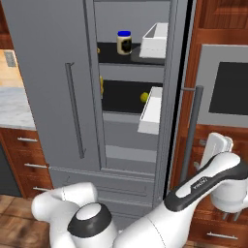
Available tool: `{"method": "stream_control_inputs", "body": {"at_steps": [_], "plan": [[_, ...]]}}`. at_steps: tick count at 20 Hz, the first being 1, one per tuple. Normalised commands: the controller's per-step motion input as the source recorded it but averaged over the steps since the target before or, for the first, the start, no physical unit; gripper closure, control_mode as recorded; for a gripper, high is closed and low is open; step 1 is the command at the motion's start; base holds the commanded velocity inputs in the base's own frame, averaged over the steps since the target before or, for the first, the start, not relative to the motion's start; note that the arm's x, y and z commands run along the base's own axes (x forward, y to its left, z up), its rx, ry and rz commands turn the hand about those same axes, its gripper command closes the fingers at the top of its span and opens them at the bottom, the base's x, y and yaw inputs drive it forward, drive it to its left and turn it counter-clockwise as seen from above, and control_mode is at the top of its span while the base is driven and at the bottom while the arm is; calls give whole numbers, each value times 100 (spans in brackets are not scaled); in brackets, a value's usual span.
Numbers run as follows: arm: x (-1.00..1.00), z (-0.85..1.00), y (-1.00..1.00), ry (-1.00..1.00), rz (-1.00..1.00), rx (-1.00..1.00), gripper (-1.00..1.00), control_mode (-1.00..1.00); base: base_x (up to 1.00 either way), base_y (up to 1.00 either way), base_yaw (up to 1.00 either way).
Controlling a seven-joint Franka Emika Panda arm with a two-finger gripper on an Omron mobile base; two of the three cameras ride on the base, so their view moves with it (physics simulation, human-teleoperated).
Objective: Place the tupperware on the top shelf of the fridge. Make space for the tupperware among the existing items by rearranging them on the shelves if needed. Close the fridge door when finished.
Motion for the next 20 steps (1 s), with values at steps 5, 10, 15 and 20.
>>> {"method": "stream_control_inputs", "body": {"at_steps": [5,10,15,20], "plan": [[48,-12,-22,5,8,10,-100,-100,0,0,0],[37,-8,-12,2,6,8,-100,-100,0,0,0],[29,-8,0,0,11,5,-100,-100,0,0,0],[18,-3,15,0,13,2,-100,-100,0,0,0]]}}
